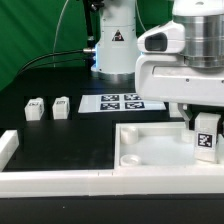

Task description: Assemble one leg

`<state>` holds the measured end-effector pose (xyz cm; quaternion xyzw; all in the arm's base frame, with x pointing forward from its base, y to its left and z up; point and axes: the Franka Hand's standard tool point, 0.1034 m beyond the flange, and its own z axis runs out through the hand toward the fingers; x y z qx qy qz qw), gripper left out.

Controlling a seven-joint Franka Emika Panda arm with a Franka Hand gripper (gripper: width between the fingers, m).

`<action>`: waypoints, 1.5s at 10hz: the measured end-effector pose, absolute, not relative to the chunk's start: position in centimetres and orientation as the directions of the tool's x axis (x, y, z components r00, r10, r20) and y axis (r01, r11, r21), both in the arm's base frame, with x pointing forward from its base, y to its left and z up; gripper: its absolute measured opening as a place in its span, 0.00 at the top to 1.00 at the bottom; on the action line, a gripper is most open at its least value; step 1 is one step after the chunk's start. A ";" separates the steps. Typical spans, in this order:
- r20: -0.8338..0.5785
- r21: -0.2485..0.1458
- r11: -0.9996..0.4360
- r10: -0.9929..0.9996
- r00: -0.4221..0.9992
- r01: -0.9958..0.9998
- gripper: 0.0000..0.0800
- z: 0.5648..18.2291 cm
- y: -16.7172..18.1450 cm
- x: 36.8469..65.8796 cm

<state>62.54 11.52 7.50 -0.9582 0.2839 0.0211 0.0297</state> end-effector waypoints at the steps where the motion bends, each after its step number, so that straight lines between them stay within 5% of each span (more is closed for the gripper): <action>1: -0.061 -0.044 -0.804 -0.591 0.804 -0.594 0.64 7.5 11.5 62.5; 7: -0.089 -0.016 -0.250 -0.964 0.250 -0.968 0.64 7.4 11.5 62.7; 11: -0.094 -0.013 -0.214 -0.972 0.214 -0.977 0.64 7.4 11.5 62.7; 13: -0.094 -0.017 -0.252 -0.963 0.252 -0.968 0.28 7.4 11.6 62.7; 15: -0.087 -0.030 -0.410 -0.907 0.411 -0.912 0.21 7.3 11.6 62.6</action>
Offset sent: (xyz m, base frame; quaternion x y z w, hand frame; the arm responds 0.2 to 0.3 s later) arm -0.0056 -0.0038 -0.0055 -0.0067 0.0221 0.2607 0.9651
